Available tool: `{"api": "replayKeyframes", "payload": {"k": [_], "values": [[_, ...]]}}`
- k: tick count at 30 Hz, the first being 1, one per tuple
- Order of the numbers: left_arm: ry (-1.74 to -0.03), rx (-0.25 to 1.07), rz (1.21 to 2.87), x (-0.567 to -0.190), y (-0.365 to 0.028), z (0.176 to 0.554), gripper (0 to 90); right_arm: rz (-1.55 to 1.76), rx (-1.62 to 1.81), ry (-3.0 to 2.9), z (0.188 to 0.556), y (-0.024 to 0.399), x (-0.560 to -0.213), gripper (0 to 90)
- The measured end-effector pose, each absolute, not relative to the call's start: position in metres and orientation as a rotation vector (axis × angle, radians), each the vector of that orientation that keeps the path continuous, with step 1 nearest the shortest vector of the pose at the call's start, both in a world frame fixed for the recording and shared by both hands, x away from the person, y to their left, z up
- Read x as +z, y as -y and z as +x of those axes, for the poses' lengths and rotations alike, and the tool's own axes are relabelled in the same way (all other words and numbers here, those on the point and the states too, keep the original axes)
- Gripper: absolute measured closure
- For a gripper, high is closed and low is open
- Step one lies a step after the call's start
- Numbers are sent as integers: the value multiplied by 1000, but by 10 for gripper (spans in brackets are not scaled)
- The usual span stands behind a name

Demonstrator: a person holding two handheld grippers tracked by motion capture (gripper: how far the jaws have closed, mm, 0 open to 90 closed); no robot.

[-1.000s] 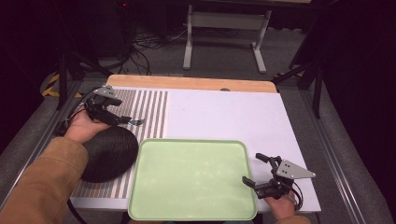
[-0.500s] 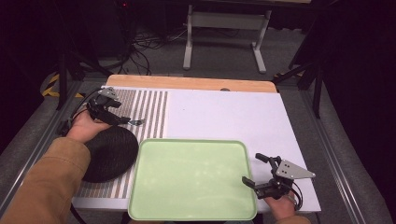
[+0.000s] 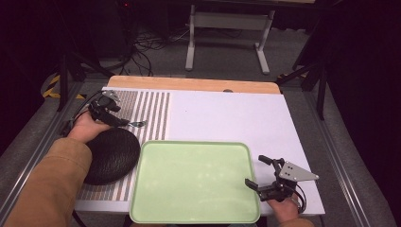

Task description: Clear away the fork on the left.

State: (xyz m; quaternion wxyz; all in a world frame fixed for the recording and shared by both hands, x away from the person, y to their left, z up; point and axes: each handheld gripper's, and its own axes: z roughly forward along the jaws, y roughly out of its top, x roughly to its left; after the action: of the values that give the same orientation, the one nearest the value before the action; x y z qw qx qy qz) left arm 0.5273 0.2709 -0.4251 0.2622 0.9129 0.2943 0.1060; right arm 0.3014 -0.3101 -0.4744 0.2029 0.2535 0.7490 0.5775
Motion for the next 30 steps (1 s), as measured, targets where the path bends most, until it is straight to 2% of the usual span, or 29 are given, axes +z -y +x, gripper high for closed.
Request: {"api": "replayKeyframes", "payload": {"k": [12, 19, 30], "values": [[-915, 142, 2459, -443, -282, 542, 303, 713, 1606, -2094, 301, 310, -475, 13], [-916, 123, 2474, -451, -281, 546, 320, 716, 1604, -2092, 301, 310, -475, 14], [-918, 117, 2499, -456, -283, 549, 409, 725, 1599, -2089, 301, 310, -475, 14]]}}
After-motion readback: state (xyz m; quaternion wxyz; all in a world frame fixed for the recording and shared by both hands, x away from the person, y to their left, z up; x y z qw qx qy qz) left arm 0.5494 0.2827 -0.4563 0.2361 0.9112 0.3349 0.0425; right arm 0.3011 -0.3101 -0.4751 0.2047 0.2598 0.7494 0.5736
